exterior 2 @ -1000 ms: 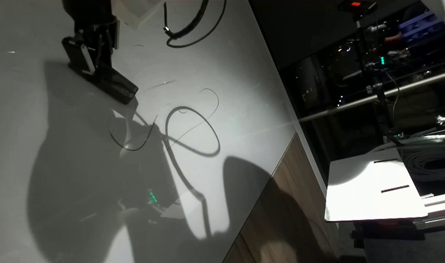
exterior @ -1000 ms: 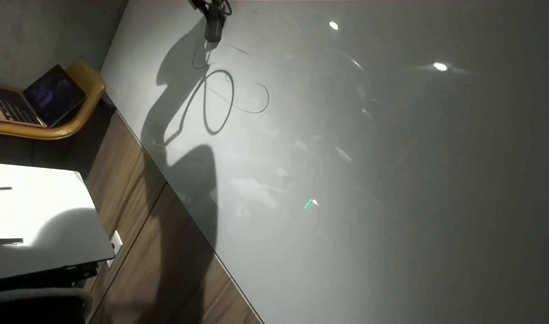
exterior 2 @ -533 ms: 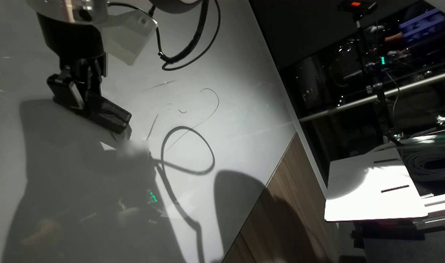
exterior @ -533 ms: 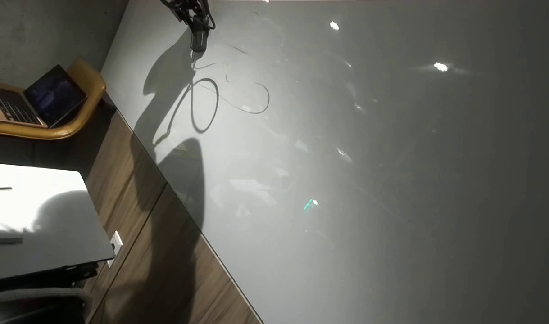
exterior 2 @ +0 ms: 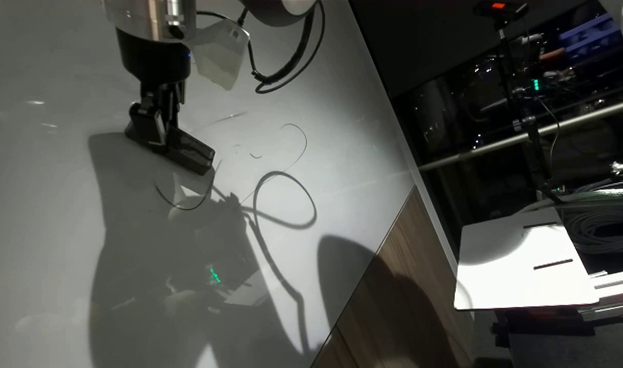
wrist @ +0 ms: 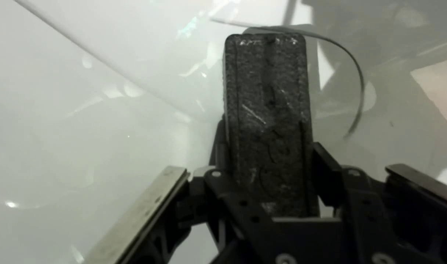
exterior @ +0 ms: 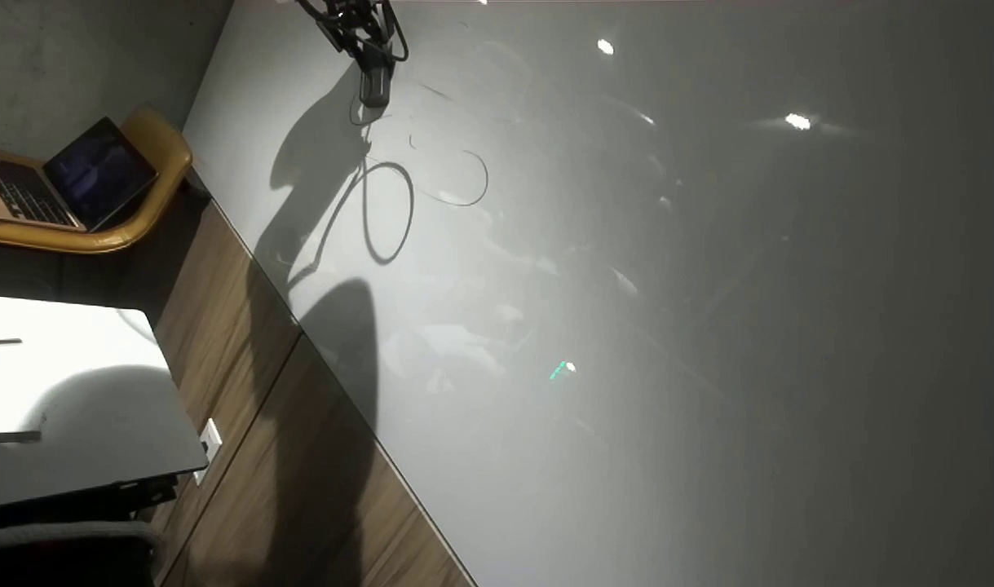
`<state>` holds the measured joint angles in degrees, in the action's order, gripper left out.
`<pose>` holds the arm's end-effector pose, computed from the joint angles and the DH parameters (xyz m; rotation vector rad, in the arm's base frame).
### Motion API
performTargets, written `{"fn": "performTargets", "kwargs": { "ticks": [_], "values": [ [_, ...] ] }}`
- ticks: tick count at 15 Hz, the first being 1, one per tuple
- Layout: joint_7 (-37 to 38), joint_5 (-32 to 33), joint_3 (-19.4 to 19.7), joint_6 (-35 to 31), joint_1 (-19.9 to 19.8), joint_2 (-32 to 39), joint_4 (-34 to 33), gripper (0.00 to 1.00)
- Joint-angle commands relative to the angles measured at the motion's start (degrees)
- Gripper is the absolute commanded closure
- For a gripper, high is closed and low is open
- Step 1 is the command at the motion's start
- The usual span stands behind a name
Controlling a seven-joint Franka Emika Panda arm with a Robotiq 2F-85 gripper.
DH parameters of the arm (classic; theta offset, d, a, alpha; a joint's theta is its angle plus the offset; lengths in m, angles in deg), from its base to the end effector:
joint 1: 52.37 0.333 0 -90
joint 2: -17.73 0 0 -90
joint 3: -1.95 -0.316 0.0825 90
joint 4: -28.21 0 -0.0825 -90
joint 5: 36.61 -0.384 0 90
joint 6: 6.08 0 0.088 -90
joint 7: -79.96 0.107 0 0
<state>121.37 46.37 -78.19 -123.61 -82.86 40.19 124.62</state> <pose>0.5289 0.3631 0.5825 2.2955 0.6750 1.2158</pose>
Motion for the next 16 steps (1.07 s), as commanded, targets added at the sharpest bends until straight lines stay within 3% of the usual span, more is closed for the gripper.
{"fn": "performTargets", "kwargs": {
  "ticks": [1, 5, 11, 15, 16],
  "values": [
    [0.4, 0.1, -3.9, -4.5, -13.5, -5.0, 4.3, 0.71],
    [2.2, 0.2, -12.7, -4.1, -26.4, -7.2, 7.3, 0.71],
    [5.9, 3.1, -27.8, 0.7, -43.9, -2.0, 11.3, 0.71],
    [7.3, 5.0, -35.4, 4.2, -54.4, 3.6, 14.8, 0.71],
    [7.6, 7.7, -35.3, 7.3, -53.7, 7.5, 15.5, 0.71]
  ]
}}
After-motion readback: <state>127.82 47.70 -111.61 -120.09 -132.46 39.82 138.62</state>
